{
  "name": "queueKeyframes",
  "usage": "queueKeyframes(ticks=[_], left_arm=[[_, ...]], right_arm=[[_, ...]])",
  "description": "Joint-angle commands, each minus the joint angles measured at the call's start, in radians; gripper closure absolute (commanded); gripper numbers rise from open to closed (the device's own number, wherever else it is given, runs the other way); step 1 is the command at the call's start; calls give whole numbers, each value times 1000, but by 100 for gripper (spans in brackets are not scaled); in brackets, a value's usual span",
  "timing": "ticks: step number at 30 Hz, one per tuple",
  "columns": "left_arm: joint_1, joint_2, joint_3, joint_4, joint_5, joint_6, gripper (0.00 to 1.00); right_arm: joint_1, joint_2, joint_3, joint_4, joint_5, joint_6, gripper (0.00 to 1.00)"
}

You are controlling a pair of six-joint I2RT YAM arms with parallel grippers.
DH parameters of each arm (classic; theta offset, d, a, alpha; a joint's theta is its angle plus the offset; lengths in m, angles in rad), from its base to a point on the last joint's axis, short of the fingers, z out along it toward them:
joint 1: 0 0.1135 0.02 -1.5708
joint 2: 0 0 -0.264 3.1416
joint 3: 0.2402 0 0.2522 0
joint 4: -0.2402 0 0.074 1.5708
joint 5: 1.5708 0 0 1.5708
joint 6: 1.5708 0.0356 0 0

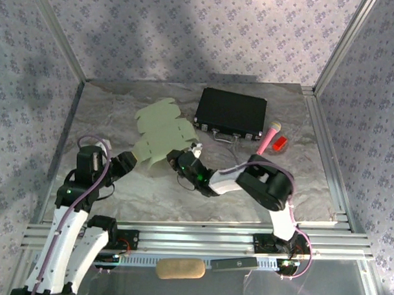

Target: Fold the paper box

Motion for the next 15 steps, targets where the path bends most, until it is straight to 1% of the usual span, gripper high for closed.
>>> queueKeyframes(ticks=[1,5,7,11,15], left_arm=[[-6,-1,62,-38,10,-3,39],[1,56,126,-27,-5,0,38],[10,101,157,-15,-8,2,38],[18,183,223,-13,-5,3,38],[15,185,246,4,24,1,39]], right_arm=[[13,-148,87,-239,62,-142,100],[28,-263,145,-402,79,-215,100],[34,-307,160,-451,83,-237,100],[33,-373,169,-522,83,-240,100],[39,-430,191,-647,109,-204,100]])
